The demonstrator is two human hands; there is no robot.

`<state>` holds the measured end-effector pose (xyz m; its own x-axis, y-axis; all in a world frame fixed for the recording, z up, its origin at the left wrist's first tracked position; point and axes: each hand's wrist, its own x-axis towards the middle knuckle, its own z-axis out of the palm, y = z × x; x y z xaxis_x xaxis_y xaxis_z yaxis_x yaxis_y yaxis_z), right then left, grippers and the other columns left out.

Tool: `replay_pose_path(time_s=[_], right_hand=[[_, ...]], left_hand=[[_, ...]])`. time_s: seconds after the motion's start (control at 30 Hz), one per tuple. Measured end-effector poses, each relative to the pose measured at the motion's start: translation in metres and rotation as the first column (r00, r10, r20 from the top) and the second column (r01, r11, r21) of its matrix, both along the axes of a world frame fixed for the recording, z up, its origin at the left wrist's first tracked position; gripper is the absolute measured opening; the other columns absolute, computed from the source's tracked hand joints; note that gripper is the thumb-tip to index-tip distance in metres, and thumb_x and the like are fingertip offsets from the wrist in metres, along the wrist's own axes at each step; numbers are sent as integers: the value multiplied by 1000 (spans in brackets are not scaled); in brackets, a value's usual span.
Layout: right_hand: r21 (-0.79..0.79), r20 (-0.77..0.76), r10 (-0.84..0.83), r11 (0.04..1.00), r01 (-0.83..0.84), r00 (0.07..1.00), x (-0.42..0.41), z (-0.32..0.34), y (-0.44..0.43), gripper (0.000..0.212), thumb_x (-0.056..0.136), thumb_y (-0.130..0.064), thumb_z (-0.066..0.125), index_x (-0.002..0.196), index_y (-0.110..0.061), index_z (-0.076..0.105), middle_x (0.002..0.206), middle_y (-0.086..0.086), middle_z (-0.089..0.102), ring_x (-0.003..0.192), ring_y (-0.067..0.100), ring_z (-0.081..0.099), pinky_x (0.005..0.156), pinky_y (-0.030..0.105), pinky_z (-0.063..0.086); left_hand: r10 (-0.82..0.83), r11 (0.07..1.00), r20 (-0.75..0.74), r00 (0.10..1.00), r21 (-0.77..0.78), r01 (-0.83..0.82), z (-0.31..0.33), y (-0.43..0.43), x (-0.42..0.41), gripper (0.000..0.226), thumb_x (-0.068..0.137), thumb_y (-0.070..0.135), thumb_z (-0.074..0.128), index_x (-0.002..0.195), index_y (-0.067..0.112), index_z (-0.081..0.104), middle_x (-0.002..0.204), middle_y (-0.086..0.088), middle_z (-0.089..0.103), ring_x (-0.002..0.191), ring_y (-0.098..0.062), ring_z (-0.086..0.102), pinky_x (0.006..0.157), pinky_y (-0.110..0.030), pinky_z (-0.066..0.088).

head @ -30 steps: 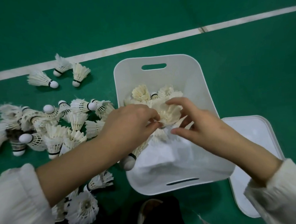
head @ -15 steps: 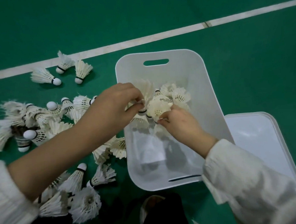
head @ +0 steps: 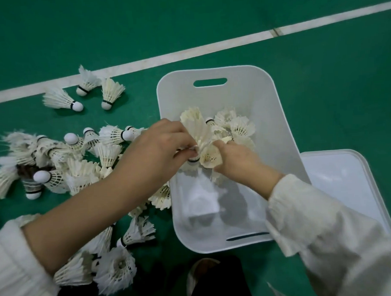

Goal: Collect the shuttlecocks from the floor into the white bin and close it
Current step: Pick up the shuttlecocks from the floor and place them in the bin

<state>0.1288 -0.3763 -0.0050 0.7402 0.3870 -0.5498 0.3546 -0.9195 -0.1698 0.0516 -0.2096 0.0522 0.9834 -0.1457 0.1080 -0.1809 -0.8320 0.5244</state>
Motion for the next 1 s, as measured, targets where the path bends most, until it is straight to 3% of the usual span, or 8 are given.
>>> replay_pose_path(time_s=[0.1, 0.2, 0.27, 0.33, 0.43, 0.57, 0.8, 1.0], right_hand=[[276, 134, -39, 961, 0, 990, -3, 39, -19, 58, 86, -24, 59, 137, -25, 31, 117, 3, 55, 97, 24, 58, 75, 30, 40], [519, 8, 6, 855, -10, 1000, -17, 72, -24, 61, 86, -24, 62, 136, -39, 31, 102, -10, 53, 81, 8, 58, 67, 17, 40], [560, -9, 81, 826, -63, 997, -24, 73, -22, 46, 85, -27, 63, 127, -39, 45, 103, -11, 52, 83, 4, 58, 68, 10, 40], [562, 32, 71, 824, -76, 997, -25, 69, -17, 20, 85, -25, 63, 106, -27, 63, 97, -6, 56, 83, 8, 59, 68, 11, 39], [515, 130, 35, 852, -98, 991, -22, 64, -14, 11, 84, -22, 63, 93, -20, 71, 91, -1, 60, 79, 11, 57, 71, 22, 39], [362, 150, 96, 921, -145, 984, -27, 49, -12, 17, 86, -29, 61, 100, -23, 70, 92, -4, 55, 88, 16, 57, 76, 31, 43], [117, 42, 274, 954, -277, 961, -43, 0, 18, 27, 90, -26, 52, 112, -16, 66, 107, 8, 56, 100, 28, 57, 79, 33, 43], [-34, 129, 320, 947, -318, 938, -36, -16, 44, 27, 90, -6, 47, 115, -4, 56, 113, 15, 49, 103, 32, 53, 69, 32, 36]], left_hand=[[-5, 1000, 1, 1000, -9, 5, -2, -1, -1, 19, 79, 28, 58, 81, 13, 71, 83, 0, 64, 81, -20, 54, 72, -26, 40], [-30, 999, 22, 999, -23, 31, 0, -5, -3, 16, 79, 26, 61, 82, 14, 71, 82, 1, 64, 81, -21, 55, 70, -31, 44], [-39, 999, 20, 999, -29, 40, 0, -8, -4, 18, 79, 28, 59, 83, 16, 71, 81, 2, 63, 82, -20, 54, 67, -36, 48], [-69, 997, 8, 998, -17, 69, 1, -8, -6, 20, 79, 29, 57, 84, 16, 71, 82, 2, 62, 82, -20, 54, 65, -40, 50], [-147, 989, -3, 989, 24, 147, 12, 1, -6, 19, 86, 31, 56, 91, 17, 68, 88, 3, 62, 86, -17, 55, 70, -41, 50], [-102, 985, -97, 990, 129, 114, 38, 31, -6, 26, 86, 41, 42, 98, 26, 59, 91, 12, 57, 85, -9, 52, 75, -33, 46], [-35, 916, -395, 918, 355, 188, 25, 68, -31, 23, 89, 39, 40, 89, 26, 59, 86, 10, 61, 75, -11, 55, 68, -36, 49], [-53, 867, -444, 895, 424, 261, 2, 65, -48, 23, 93, 38, 36, 92, 27, 56, 90, 10, 58, 78, -12, 53, 63, -29, 47]])
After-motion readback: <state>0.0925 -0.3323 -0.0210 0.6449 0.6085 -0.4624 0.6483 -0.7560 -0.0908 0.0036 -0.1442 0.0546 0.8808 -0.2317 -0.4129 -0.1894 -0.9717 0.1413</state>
